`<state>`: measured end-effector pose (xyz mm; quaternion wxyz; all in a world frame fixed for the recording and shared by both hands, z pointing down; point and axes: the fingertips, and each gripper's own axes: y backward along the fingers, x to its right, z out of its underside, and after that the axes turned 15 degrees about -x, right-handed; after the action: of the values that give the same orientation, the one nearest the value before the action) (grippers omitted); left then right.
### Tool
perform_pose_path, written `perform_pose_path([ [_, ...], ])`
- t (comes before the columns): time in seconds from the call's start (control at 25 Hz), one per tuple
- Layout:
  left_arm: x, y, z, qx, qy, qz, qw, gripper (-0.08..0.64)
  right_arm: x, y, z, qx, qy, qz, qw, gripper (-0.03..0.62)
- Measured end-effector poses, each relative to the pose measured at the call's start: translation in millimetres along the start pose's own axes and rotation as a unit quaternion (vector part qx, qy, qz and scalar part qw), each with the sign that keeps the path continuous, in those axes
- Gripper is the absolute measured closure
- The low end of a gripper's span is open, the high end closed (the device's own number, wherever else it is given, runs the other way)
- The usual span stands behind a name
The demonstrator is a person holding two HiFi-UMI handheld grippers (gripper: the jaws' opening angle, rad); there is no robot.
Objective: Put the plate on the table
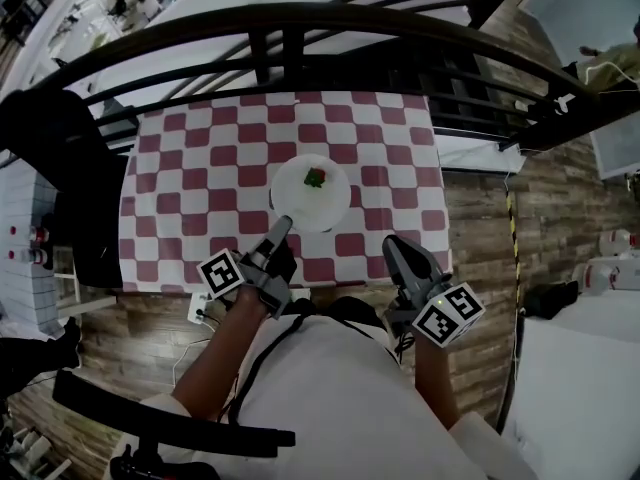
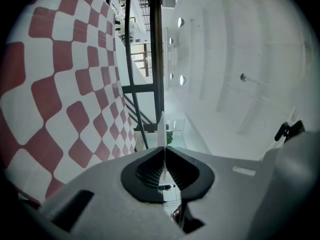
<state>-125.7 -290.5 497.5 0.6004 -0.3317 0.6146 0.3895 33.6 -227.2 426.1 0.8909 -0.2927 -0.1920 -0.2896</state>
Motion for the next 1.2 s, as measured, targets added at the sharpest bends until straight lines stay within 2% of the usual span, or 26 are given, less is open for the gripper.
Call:
perform_pose_path([
  [0.32,-11.1,-20.8,-4.9,-0.015,0.000,0.000,0.9999,0.541,10.2,-13.5,-9.4,-0.016,0.003,-0.010,1.000,0.584],
  [0.56,-19.3,-41.8,-5.0,0.000,0.002,0.001,1.0000,0.541,31.3,-19.8,-17.8,-0.043,0.016,-0.031,0.998,0.586],
  [0.88,-55.6,-66.4,-4.9,0.013,0.006,0.006,0.9999,0.541,71.2,-35.4,-21.4,-0.094,0.035,-0.053,0.994,0.586],
  [1.2,-98.2,-83.8,-9.9,0.008,0.003,-0.015,0.9999,0.541,100.4,-61.0,-6.3,-0.144,0.059,-0.071,0.985,0.586],
])
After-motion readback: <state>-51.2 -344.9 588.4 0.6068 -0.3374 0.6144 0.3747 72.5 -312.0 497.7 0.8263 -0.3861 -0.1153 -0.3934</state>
